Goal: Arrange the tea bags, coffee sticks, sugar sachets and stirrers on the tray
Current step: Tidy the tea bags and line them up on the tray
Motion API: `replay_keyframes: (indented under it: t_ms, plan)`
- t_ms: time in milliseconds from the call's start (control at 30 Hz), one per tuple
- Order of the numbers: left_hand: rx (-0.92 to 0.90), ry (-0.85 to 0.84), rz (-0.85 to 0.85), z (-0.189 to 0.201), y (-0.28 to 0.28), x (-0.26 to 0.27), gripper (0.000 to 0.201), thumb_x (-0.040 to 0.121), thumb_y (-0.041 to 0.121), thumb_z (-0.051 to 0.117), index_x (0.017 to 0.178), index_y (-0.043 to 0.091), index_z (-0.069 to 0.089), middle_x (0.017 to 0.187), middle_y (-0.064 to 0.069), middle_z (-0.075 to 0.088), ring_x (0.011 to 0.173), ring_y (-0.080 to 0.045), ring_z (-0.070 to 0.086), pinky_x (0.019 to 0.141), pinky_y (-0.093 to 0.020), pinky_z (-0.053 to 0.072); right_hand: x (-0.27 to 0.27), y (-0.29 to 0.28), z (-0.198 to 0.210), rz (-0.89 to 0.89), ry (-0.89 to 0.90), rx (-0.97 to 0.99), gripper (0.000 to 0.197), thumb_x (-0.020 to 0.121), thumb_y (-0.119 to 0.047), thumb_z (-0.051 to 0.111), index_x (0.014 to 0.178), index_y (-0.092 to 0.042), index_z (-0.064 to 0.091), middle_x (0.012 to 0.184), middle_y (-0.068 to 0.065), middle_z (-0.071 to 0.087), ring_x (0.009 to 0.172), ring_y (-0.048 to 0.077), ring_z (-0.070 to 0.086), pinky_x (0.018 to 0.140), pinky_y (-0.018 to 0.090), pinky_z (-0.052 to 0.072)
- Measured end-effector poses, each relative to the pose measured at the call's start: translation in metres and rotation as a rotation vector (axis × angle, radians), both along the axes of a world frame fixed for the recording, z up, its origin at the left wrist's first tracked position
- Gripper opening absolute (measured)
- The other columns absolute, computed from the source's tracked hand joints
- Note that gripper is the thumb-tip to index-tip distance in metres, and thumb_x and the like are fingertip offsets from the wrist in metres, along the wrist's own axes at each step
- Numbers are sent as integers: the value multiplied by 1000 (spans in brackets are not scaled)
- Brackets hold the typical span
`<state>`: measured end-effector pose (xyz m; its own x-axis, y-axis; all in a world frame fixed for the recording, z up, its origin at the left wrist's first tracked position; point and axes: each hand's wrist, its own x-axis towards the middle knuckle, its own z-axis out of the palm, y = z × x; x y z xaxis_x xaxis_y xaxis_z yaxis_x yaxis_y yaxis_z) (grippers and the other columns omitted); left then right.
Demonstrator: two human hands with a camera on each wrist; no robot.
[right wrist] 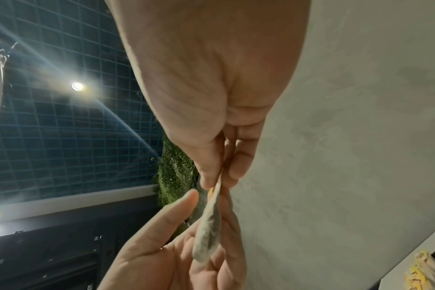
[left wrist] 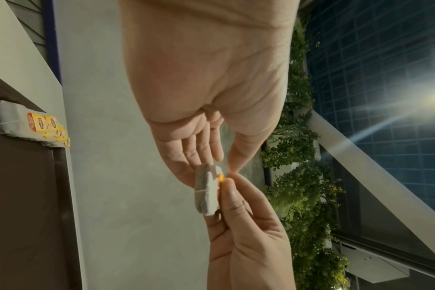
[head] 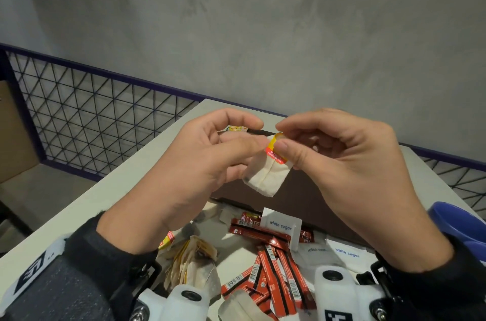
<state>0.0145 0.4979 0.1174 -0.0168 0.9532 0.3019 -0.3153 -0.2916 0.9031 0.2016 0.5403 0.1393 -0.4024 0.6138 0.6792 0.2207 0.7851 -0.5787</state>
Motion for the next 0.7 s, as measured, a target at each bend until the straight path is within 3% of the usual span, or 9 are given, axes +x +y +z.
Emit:
replay_keyframes:
  t_ms: [67, 133, 233, 333, 400, 433, 500, 567, 700]
  plan:
    - [-12, 33, 28, 2, -1, 2, 34, 77, 9, 83, 105, 11, 65, 85, -13, 78, 68, -17, 73, 63, -26, 59, -2, -4, 1, 40, 7, -20, 20, 83, -8, 82, 101, -15, 77, 83, -3, 74, 78, 19, 72, 71, 37, 60]
    - [-22, 51, 49, 5, -2, 3, 33, 73, 14, 77, 103, 12, 64, 82, -12, 78, 67, -17, 73, 58, -23, 57, -4, -7, 4, 77, 8, -26, 22, 82, -6, 82, 103, -12, 75, 81, 0, 74, 74, 17, 72, 70, 34, 61]
    - [-50, 84, 101, 5, -1, 2, 30, 72, 12, 78, 99, 15, 64, 74, -5, 75, 54, -9, 65, 52, -18, 51, -5, -13, 4, 92, 22, -47, 25, 83, -15, 83, 105, -13, 72, 83, 5, 73, 69, 20, 69, 67, 44, 59]
    - [-59, 121, 211, 0, 5, -6, 21, 84, 5, 78, 91, 18, 63, 71, -2, 70, 50, -7, 57, 51, -19, 50, 10, -26, 2, 24, -69, -15, 19, 84, -27, 83, 95, -17, 72, 80, 7, 69, 68, 29, 62, 62, 50, 51]
    - [-58, 127, 288, -3, 11, -13, 20, 87, 5, 77, 87, 20, 63, 69, 1, 68, 51, -8, 58, 54, -22, 51, 20, -40, -3, 79, -297, -71, 13, 81, -32, 83, 87, -25, 74, 81, 2, 69, 69, 22, 62, 63, 45, 50]
    - [-60, 122, 314, -4, 12, -15, 21, 87, 5, 77, 85, 20, 62, 70, 2, 68, 51, -9, 59, 56, -24, 51, 21, -47, -5, 125, -480, -135, 16, 79, -39, 83, 87, -28, 75, 85, -3, 68, 74, 18, 63, 65, 37, 50]
    - [-66, 115, 342, -6, 14, -18, 21, 88, 6, 77, 84, 20, 62, 73, 1, 68, 53, -10, 59, 57, -27, 50, 19, -56, -14, 157, -934, -168, 31, 77, -56, 80, 101, -40, 72, 99, -18, 64, 92, 5, 61, 75, 24, 50]
    - [-66, 123, 345, -7, 14, -17, 20, 88, 7, 77, 84, 20, 63, 70, 4, 69, 52, -9, 59, 55, -26, 50, 17, -63, -24, 163, -1229, -100, 44, 77, -61, 75, 116, -45, 62, 111, -25, 54, 105, -4, 50, 88, 22, 48]
    - [-61, 147, 367, -5, 12, -17, 20, 87, 6, 79, 81, 20, 64, 73, 0, 66, 50, -8, 59, 55, -26, 51, 11, -71, -36, 183, -1250, -90, 23, 87, -48, 72, 106, -37, 65, 105, -21, 52, 102, -3, 46, 88, 23, 46]
